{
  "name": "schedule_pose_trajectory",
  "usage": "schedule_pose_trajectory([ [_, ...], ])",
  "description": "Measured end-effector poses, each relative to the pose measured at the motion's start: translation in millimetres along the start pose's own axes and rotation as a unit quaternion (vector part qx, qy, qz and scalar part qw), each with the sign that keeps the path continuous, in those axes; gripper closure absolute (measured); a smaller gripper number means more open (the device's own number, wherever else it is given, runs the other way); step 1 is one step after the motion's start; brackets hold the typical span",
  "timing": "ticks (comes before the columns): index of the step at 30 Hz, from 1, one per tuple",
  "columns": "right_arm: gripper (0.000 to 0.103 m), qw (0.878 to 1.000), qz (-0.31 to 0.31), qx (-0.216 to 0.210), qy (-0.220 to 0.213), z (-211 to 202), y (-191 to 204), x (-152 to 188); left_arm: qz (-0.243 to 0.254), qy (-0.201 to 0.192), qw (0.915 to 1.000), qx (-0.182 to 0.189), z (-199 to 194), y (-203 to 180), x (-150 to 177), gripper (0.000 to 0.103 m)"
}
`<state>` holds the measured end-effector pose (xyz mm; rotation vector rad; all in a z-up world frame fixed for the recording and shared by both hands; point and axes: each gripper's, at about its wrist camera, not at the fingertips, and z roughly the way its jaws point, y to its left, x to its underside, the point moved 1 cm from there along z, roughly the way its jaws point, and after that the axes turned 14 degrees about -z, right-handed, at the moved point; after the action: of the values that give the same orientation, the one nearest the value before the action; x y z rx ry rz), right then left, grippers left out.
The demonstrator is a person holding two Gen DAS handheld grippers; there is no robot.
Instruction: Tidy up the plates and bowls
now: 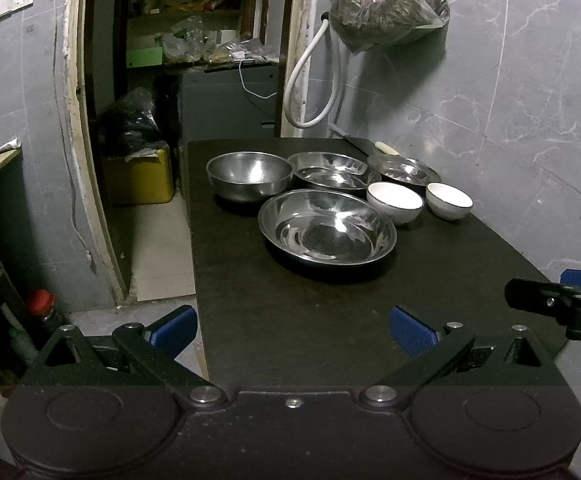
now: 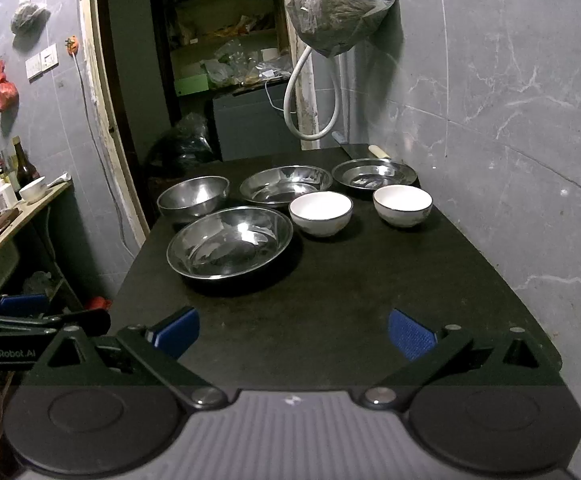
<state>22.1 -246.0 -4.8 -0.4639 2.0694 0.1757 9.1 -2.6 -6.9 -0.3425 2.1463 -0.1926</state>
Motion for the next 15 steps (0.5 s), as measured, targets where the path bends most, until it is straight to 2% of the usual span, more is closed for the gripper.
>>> schedule_pose_trajectory([
  [15,0.0,1.0,0.0,0.008,0.004,-3.4,-1.8,-0.2,0.0,0.006,0.9999,0.009,5.3,-2.1,-0.1,0.001],
])
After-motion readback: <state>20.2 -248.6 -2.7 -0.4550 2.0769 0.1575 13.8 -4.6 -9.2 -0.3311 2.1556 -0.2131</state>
